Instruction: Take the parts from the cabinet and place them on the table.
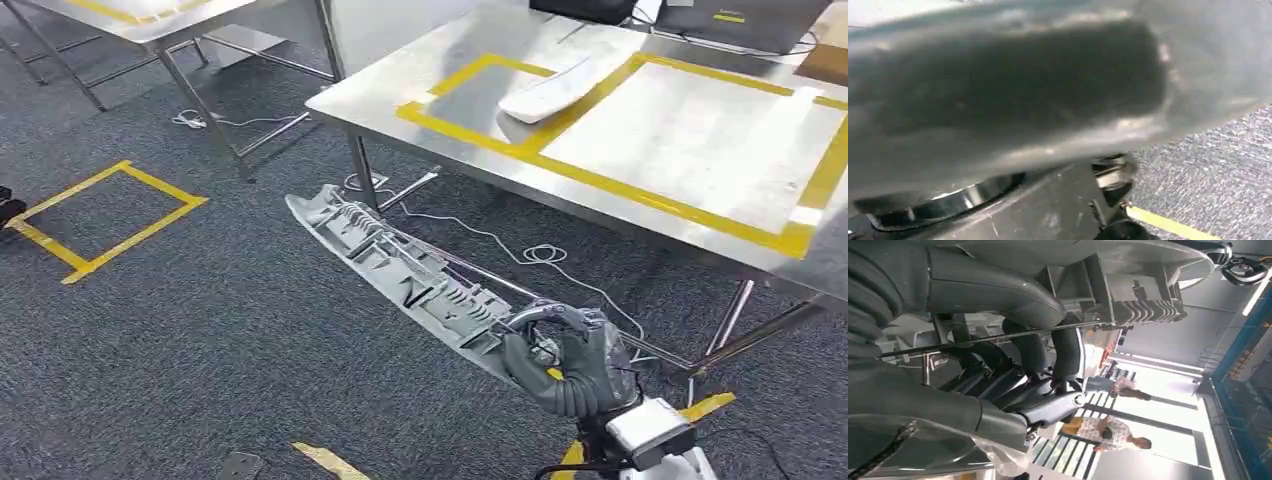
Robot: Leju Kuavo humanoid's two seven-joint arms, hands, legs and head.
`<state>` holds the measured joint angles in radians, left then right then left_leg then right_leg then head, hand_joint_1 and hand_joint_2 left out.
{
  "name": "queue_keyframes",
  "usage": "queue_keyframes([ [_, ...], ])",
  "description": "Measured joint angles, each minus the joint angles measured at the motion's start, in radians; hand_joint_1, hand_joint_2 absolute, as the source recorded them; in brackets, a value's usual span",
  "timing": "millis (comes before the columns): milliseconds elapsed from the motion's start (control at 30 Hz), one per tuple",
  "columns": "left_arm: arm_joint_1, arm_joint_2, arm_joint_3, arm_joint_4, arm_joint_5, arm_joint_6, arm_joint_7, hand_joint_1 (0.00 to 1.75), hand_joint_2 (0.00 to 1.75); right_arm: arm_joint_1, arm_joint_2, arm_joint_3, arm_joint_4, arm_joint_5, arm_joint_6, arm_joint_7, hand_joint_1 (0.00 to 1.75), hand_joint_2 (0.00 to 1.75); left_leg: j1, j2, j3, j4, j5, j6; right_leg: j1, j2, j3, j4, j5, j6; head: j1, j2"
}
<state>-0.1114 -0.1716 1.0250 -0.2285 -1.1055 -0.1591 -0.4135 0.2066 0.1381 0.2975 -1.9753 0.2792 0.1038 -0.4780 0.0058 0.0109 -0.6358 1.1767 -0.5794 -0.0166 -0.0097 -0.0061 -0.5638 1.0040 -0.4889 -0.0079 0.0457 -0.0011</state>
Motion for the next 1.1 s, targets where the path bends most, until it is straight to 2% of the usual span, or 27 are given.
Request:
queue_keyframes([
  [33, 0.002, 0.0, 0.0, 0.0, 0.0, 0.0, 0.0, 0.0, 0.0, 0.0, 0.0, 0.002, 0.0, 0.0, 0.0, 0.0, 1.75, 1.75, 0.0, -0.001, -0.037, 0.08, -0.032, -0.002, 0.001, 0.004, 0.0, 0.0, 0.0, -0.001, 0.0, 0.0],
  [67, 0.004, 0.0, 0.0, 0.0, 0.0, 0.0, 0.0, 0.0, 0.0, 0.0, 0.0, 0.003, 0.0, 0.0, 0.0, 0.0, 1.75, 1.75, 0.001, -0.001, -0.063, 0.137, -0.048, -0.003, 0.001, 0.007, 0.0, 0.001, 0.0, -0.001, 0.0, 0.0],
  [100, 0.006, 0.0, 0.0, 0.0, 0.0, -0.002, 0.0, 0.0, 0.0, 0.0, 0.0, 0.003, 0.001, 0.0, 0.0, 0.001, 1.75, 1.75, 0.001, -0.001, -0.069, 0.147, -0.038, -0.003, 0.001, 0.012, 0.001, 0.001, -0.001, -0.001, 0.0, 0.0],
  [133, 0.006, 0.0, 0.0, 0.0, 0.003, -0.002, 0.0, 0.0, 0.0, -0.001, 0.0, 0.003, 0.002, 0.0, 0.001, 0.001, 1.75, 1.75, 0.001, -0.002, -0.055, 0.113, -0.005, -0.001, 0.001, 0.018, 0.002, 0.002, -0.001, -0.001, 0.0, 0.0],
  [200, 0.006, 0.0, 0.0, 0.0, 0.005, -0.003, 0.0, 0.0, 0.0, -0.008, 0.0, 0.009, 0.005, 0.001, 0.001, 0.001, 1.75, 1.75, 0.001, -0.006, 0.019, -0.052, 0.09, 0.006, 0.001, 0.028, 0.006, 0.002, -0.002, 0.001, 0.0, 0.0],
  [233, 0.006, 0.002, 0.0, 0.0, 0.006, -0.003, 0.0, 0.0, 0.0, -0.012, 0.0, 0.011, 0.006, 0.001, 0.001, 0.001, 1.75, 1.75, 0.001, -0.018, 0.052, -0.129, 0.119, 0.011, 0.001, 0.032, 0.006, 0.002, -0.003, 0.003, 0.0, 0.0],
  [267, 0.006, 0.002, 0.0, 0.0, 0.006, -0.003, 0.0, 0.0, 0.0, -0.015, 0.0, 0.012, 0.008, 0.0, 0.0, 0.0, 1.75, 1.75, 0.0, -0.026, 0.064, -0.151, 0.105, 0.013, 0.008, 0.036, 0.003, 0.007, -0.005, 0.008, 0.0, 0.0],
  [333, 0.005, 0.0, 0.0, 0.0, 0.006, -0.005, 0.001, 0.0, 0.0, -0.015, 0.0, 0.013, 0.009, 0.0, -0.003, -0.001, 1.75, 1.75, -0.003, -0.024, 0.062, -0.158, 0.101, 0.016, 0.005, 0.039, -0.005, 0.006, 0.0, 0.018, 0.002, 0.0],
  [400, 0.006, 0.001, 0.0, 0.0, 0.006, -0.005, 0.003, 0.0, 0.0, -0.015, 0.0, 0.013, 0.01, 0.0, -0.005, -0.002, 1.75, 1.75, 0.0, -0.021, 0.063, -0.167, 0.107, 0.029, 0.005, 0.039, -0.003, 0.002, 0.0, 0.031, 0.001, 0.0],
  [433, 0.003, 0.001, 0.0, 0.0, 0.006, -0.005, 0.003, 0.0, 0.0, -0.014, 0.0, 0.013, 0.011, -0.001, -0.005, -0.003, 1.75, 1.75, 0.003, -0.015, 0.065, -0.173, 0.112, 0.036, 0.003, 0.032, -0.016, 0.018, -0.016, 0.033, 0.0, 0.0],
  [467, 0.0, 0.0, 0.0, 0.0, 0.005, -0.005, 0.004, 0.0, 0.0, -0.019, 0.0, 0.013, 0.012, -0.004, -0.005, -0.006, 1.75, 1.75, 0.004, -0.015, 0.064, -0.173, 0.113, 0.041, 0.005, 0.023, -0.034, 0.06, -0.045, 0.036, 0.007, 0.0],
  [533, -0.002, -0.002, 0.0, 0.0, 0.0, -0.006, 0.006, 0.0, 0.0, -0.03, 0.0, 0.013, 0.02, -0.01, -0.005, -0.012, 1.75, 1.75, 0.002, -0.009, 0.063, -0.172, 0.112, 0.044, 0.002, 0.017, -0.11, 0.231, -0.125, 0.041, 0.006, 0.0],
  [567, -0.003, -0.001, 0.0, 0.0, -0.001, -0.008, 0.006, 0.0, 0.0, -0.032, 0.0, 0.013, 0.024, -0.013, -0.005, -0.015, 1.75, 1.75, 0.002, -0.004, 0.062, -0.172, 0.112, 0.044, 0.002, 0.017, -0.144, 0.3, -0.146, 0.044, 0.008, 0.0],
  [600, -0.003, -0.001, 0.0, 0.0, -0.001, -0.008, 0.006, 0.0, 0.0, -0.032, 0.0, 0.013, 0.028, -0.013, -0.005, -0.016, 1.75, 1.75, 0.002, -0.001, 0.063, -0.172, 0.112, 0.044, 0.001, 0.017, -0.155, 0.32, -0.141, 0.045, 0.007, 0.0],
  [633, -0.005, -0.001, 0.0, 0.0, -0.001, -0.008, 0.006, 0.0, 0.0, -0.032, 0.0, 0.013, 0.031, -0.013, -0.005, -0.016, 1.75, 1.75, 0.002, 0.001, 0.064, -0.172, 0.111, 0.044, -0.001, 0.016, -0.144, 0.295, -0.117, 0.046, 0.007, 0.0],
  [667, -0.007, -0.002, 0.0, 0.0, -0.001, -0.008, 0.006, 0.0, 0.0, -0.032, 0.0, 0.013, 0.034, -0.013, -0.005, -0.016, 1.75, 1.75, 0.002, 0.002, 0.065, -0.171, 0.111, 0.044, -0.002, 0.013, -0.111, 0.226, -0.074, 0.046, 0.007, 0.0],
  [700, -0.009, -0.002, 0.0, 0.0, -0.001, -0.009, 0.006, 0.0, 0.0, -0.032, 0.0, 0.013, 0.037, -0.013, -0.005, -0.016, 1.75, 1.75, 0.002, 0.003, 0.066, -0.17, 0.11, 0.042, -0.003, 0.005, -0.062, 0.127, -0.026, 0.045, 0.007, 0.0],
  [733, -0.011, -0.003, 0.0, 0.0, -0.001, -0.009, 0.006, 0.0, 0.0, -0.034, 0.0, 0.013, 0.037, -0.013, -0.006, -0.017, 1.75, 1.75, 0.002, 0.003, 0.067, -0.166, 0.107, 0.037, -0.003, -0.014, -0.017, 0.034, 0.006, 0.044, 0.008, 0.0],
  [767, -0.011, -0.002, 0.0, 0.0, -0.001, -0.009, 0.006, 0.0, 0.0, -0.039, 0.0, 0.013, 0.039, -0.013, -0.006, -0.018, 1.75, 1.75, -0.006, 0.005, 0.063, -0.162, 0.104, 0.031, 0.004, -0.026, -0.001, 0.011, -0.014, 0.043, 0.007, 0.0],
  [800, -0.011, -0.002, 0.0, 0.0, -0.001, -0.009, 0.007, 0.0, 0.0, -0.042, 0.0, 0.014, 0.04, -0.013, -0.006, -0.019, 1.75, 1.75, -0.006, 0.006, 0.06, -0.159, 0.105, 0.026, 0.003, -0.017, 0.001, 0.01, -0.009, 0.034, 0.004, 0.0],
  [833, -0.011, -0.002, 0.0, 0.0, -0.002, -0.009, 0.006, 0.0, 0.0, -0.043, 0.0, 0.014, 0.041, -0.014, -0.006, -0.019, 1.75, 1.75, -0.006, 0.011, 0.06, -0.16, 0.107, 0.023, 0.005, -0.015, -0.002, 0.01, -0.008, 0.033, 0.005, 0.0],
  [900, -0.013, -0.003, 0.0, 0.0, -0.002, -0.009, 0.006, 0.0, 0.0, -0.042, 0.0, 0.014, 0.042, -0.014, -0.01, -0.021, 1.75, 1.75, -0.003, 0.017, 0.062, -0.16, 0.108, 0.013, 0.005, -0.008, -0.004, 0.008, -0.005, 0.02, 0.006, 0.0],
  [933, -0.015, -0.003, -0.001, 0.0, -0.003, -0.009, 0.006, 0.0, 0.0, -0.041, 0.0, 0.014, 0.042, -0.014, -0.012, -0.021, 1.75, 1.75, 0.0, 0.012, 0.06, -0.153, 0.095, 0.007, 0.0, -0.007, 0.001, 0.002, 0.0, 0.013, 0.006, 0.0],
  [967, -0.017, -0.003, -0.001, 0.0, -0.003, -0.009, 0.006, 0.0, 0.0, -0.042, 0.0, 0.014, 0.041, -0.014, -0.014, -0.021, 1.75, 1.75, -0.001, 0.004, 0.046, -0.118, 0.067, 0.002, -0.001, -0.004, 0.001, 0.002, 0.0, 0.007, 0.002, 0.0],
  [1067, -0.015, -0.003, -0.001, 0.0, -0.005, -0.007, 0.018, 0.0, 0.0, -0.038, 0.001, 0.014, 0.039, -0.016, -0.014, -0.024, 1.75, 1.75, 0.001, 0.001, -0.053, 0.107, -0.038, -0.005, 0.001, 0.005, 0.0, 0.002, -0.001, -0.002, 0.002, 0.0],
  [1100, -0.013, -0.003, -0.002, 0.0, -0.009, -0.006, 0.028, 0.0, 0.0, -0.036, 0.0, 0.013, 0.039, -0.017, -0.013, -0.024, 1.75, 1.75, 0.001, 0.001, -0.071, 0.148, -0.044, -0.004, 0.002, 0.01, 0.001, 0.002, -0.001, -0.002, 0.001, 0.0],
])
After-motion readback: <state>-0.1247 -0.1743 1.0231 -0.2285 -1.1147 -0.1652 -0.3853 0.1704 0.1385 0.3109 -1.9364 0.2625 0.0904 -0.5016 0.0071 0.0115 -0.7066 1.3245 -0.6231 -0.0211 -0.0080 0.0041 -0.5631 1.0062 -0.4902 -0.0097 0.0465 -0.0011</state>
